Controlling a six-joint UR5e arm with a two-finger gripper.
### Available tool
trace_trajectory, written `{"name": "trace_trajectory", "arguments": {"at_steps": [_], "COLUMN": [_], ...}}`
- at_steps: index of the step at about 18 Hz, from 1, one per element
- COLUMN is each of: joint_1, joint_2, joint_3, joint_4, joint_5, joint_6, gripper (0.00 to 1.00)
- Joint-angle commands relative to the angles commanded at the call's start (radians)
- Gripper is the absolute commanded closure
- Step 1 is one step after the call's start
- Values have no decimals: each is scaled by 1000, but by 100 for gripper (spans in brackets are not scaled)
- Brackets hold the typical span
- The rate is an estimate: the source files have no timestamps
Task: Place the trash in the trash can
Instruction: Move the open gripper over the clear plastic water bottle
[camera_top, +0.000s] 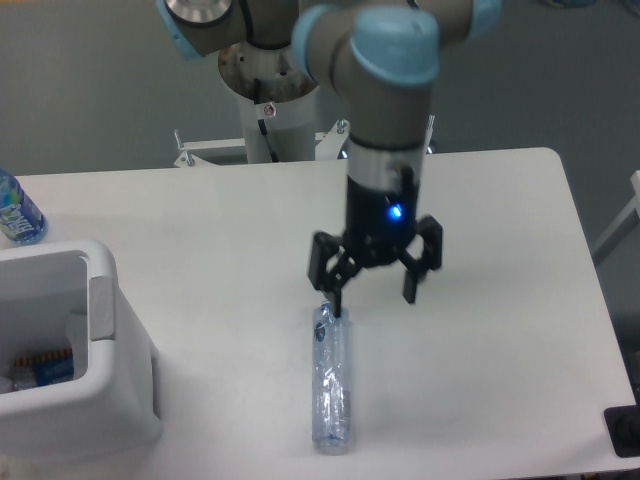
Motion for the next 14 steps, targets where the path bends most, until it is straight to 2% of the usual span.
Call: {"name": "trace_trajectory", "arguments": {"at_steps": [4,6,8,11,14], "joint_1": [-8,-20,-55,-61,-89], "joint_2": [-90,-150,-190,-212,-253], "joint_3": [29,61,86,92,95], "joint_4": [0,41,51,58,94], "joint_5": [46,43,46,49,57], "joint_6": [8,-21,-55,-63,-64], "gripper": [0,0,0,0,0]}}
